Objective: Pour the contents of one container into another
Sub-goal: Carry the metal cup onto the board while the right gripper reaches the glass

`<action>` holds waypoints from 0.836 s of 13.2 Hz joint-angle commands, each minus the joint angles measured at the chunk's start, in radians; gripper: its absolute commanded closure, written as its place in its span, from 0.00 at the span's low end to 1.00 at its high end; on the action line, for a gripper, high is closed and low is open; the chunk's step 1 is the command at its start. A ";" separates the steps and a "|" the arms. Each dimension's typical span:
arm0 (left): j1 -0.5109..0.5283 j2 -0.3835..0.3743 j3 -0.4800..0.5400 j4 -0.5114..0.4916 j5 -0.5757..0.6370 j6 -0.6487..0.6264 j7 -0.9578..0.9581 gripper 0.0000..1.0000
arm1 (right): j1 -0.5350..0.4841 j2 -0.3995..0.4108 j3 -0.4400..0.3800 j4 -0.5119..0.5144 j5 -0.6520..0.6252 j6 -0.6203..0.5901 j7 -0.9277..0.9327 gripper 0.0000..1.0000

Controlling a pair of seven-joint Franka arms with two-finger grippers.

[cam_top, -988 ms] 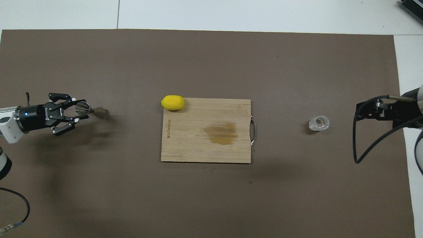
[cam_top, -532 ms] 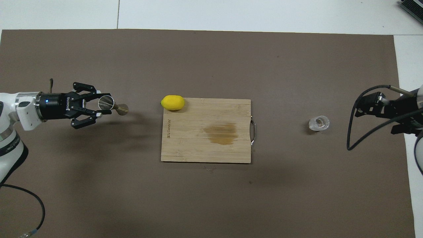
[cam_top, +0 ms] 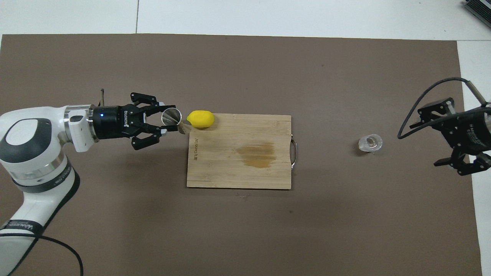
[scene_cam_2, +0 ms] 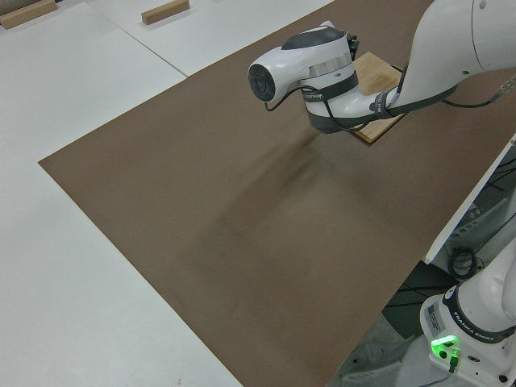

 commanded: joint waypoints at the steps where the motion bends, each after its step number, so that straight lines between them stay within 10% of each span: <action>1: -0.155 -0.074 0.017 -0.089 -0.149 0.171 -0.006 0.68 | -0.068 0.011 0.008 -0.068 0.098 0.069 0.097 0.00; 6: -0.428 -0.054 0.017 -0.088 -0.475 0.491 0.038 0.66 | -0.178 0.103 0.008 -0.137 0.219 0.151 0.078 0.00; 11: -0.476 0.013 0.017 -0.109 -0.664 0.490 0.319 0.65 | -0.235 0.253 0.008 -0.151 0.328 0.253 -0.039 0.00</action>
